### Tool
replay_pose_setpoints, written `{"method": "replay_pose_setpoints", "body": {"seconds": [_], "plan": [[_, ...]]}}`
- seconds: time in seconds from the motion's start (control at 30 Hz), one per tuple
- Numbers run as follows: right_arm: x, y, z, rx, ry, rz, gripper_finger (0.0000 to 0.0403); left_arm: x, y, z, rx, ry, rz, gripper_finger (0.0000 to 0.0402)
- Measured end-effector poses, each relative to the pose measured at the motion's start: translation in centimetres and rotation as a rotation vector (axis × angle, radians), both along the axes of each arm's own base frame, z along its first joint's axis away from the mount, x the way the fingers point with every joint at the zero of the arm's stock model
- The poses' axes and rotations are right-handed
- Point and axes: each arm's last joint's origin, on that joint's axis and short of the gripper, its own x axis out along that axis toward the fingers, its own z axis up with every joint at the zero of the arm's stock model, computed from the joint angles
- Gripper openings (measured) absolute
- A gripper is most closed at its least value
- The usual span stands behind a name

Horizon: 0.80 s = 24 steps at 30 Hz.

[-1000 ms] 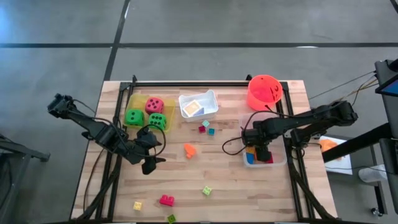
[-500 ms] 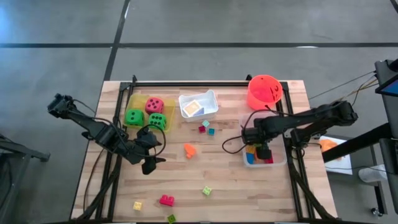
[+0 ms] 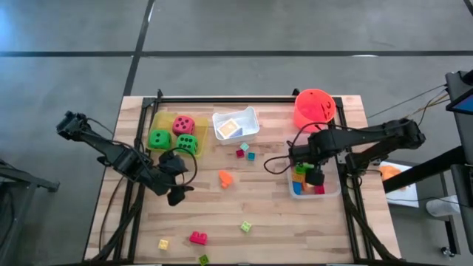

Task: Pick & Place Toys
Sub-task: Put the yellow game piece into the transparent bin

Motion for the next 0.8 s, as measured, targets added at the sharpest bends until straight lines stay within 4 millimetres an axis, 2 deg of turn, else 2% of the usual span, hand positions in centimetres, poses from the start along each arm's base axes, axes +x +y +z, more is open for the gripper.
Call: {"method": "replay_pose_setpoints", "body": {"seconds": [0.23,0.57,0.8], "plan": [[-0.2,0.4,3.1,-0.010,-0.138,-0.059,0.0295,-0.4,0.2,-0.3,0.008,0.043,0.026,0.0342],[-0.4,0.4,2.9,-0.022,-0.138,-0.064,0.0295,-0.4,0.2,-0.3,0.011,0.044,0.022,0.0342],[0.3,0.3,6.1,-0.058,-0.310,-0.162,0.0295,-0.4,0.2,-0.3,0.014,0.046,0.019,0.0342]]}}
